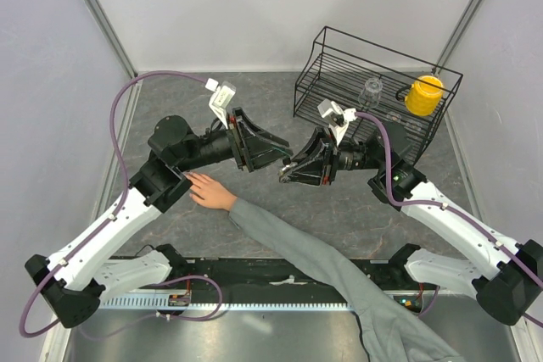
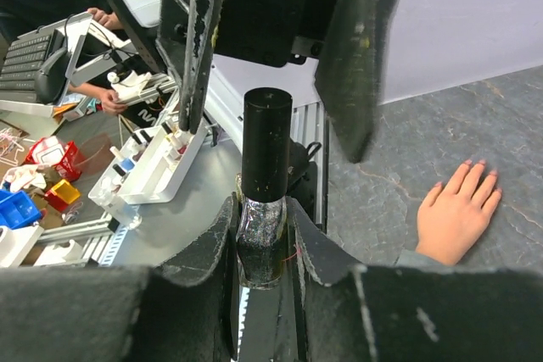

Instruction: Paint the nails

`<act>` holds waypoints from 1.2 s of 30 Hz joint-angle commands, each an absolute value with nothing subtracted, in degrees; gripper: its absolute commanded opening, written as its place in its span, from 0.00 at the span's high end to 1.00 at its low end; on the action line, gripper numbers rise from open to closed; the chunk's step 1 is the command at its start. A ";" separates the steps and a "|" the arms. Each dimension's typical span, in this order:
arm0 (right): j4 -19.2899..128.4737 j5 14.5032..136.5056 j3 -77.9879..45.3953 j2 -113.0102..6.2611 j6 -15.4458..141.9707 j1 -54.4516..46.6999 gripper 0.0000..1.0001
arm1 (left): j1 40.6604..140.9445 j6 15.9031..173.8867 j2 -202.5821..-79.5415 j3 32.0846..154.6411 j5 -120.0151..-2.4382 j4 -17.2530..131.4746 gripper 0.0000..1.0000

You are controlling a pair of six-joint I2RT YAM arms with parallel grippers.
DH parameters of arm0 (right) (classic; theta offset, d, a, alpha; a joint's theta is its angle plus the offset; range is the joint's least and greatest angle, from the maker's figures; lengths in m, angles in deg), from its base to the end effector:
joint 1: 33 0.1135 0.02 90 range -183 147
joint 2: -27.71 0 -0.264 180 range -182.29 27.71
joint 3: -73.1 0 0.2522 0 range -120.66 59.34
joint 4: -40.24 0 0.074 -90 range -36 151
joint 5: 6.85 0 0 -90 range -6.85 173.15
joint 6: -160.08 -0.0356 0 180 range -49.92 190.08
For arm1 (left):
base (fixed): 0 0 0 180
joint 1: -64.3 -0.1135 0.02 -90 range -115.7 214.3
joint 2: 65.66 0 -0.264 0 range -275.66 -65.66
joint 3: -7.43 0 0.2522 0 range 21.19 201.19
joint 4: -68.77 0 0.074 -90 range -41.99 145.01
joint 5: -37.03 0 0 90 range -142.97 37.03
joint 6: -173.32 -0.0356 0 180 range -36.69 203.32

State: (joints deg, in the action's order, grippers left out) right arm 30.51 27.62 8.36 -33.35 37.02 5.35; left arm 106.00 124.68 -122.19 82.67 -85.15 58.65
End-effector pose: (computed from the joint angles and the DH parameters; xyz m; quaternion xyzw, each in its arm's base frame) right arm 0.1665 0.1691 0.3826 -0.3905 0.5309 0.6397 0.3954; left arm 0.1488 -0.1580 0.4302 0.2120 0.6260 -0.6182 0.4254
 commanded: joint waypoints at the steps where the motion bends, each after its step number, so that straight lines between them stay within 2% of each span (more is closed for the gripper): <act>1: 26.48 26.01 8.36 -33.11 36.94 5.14 1.00 | 105.70 127.44 -123.05 83.16 -90.85 65.03 0.56; 4: 30.34 28.30 7.49 -32.94 40.18 5.05 1.00 | 105.70 126.91 -123.31 83.42 -91.46 64.15 0.67; 8: 36.31 33.82 6.08 -32.50 44.06 5.14 1.00 | 105.70 125.33 -123.84 84.56 -91.81 61.43 0.74; 9: 37.46 35.23 5.64 -32.50 45.37 5.05 1.00 | 105.70 124.89 -123.84 84.82 -91.64 60.73 0.81; 10: 38.87 36.72 4.51 -32.67 46.34 5.14 1.00 | 105.79 123.76 -123.93 85.61 -90.25 58.72 0.92; 11: 43.75 42.48 3.28 -32.85 47.56 5.32 1.00 | 105.87 122.96 -123.84 86.23 -88.75 56.96 0.97; 12: 47.37 47.76 0.31 -33.02 51.67 5.84 1.00 | 106.22 121.82 -123.84 87.02 -85.87 55.20 0.98; 13: 56.19 54.69 -1.46 -33.03 54.40 9.59 1.00 | 107.53 117.81 -123.93 90.24 -74.35 45.79 0.98; 14: 59.59 66.42 -3.05 -32.85 56.87 13.37 1.00 | 113.29 115.33 -125.49 92.97 -64.84 40.64 0.98; 15: 61.54 89.59 -4.46 -32.24 59.33 18.28 1.00 | 118.04 113.31 -126.99 96.05 -53.17 35.72 0.98; 16: 61.64 100.35 -4.21 -32.06 61.79 27.03 1.00 | 126.36 111.98 -129.27 101.91 -31.56 27.67 0.98; 18: 60.33 111.83 -3.51 -31.97 62.34 31.32 1.00 | 129.07 113.54 -134.70 106.43 -23.72 23.39 0.98; 21: 59.71 112.51 -3.42 -33.37 62.43 32.48 1.00 | 129.26 115.31 -137.28 108.82 -25.97 24.68 0.98; 26: 51.81 100.12 2.03 -30.05 65.50 32.21 1.00 | 128.20 114.34 -135.54 106.63 -32.03 30.64 0.98; 29: 50.31 93.71 3.79 -28.20 65.77 30.55 1.00 | 126.01 113.99 -131.85 102.24 -40.46 35.39 0.64; 30: 49.78 91.87 5.01 -27.24 65.60 29.93 1.00 | 125.05 114.16 -130.62 100.75 -43.10 39.50 0.40; 33: 49.07 84.75 6.60 -25.13 64.02 25.90 1.00 | 120.74 115.56 -126.66 95.73 -51.89 44.09 0.21; 34: 49.16 83.42 6.86 -24.86 63.49 22.93 1.00 | 118.21 115.92 -125.96 94.16 -56.17 44.72 0.20; 36: 49.08 73.16 7.57 -23.98 61.83 19.14 1.00 | 115.12 117.67 -123.93 92.48 -61.55 46.12 0.17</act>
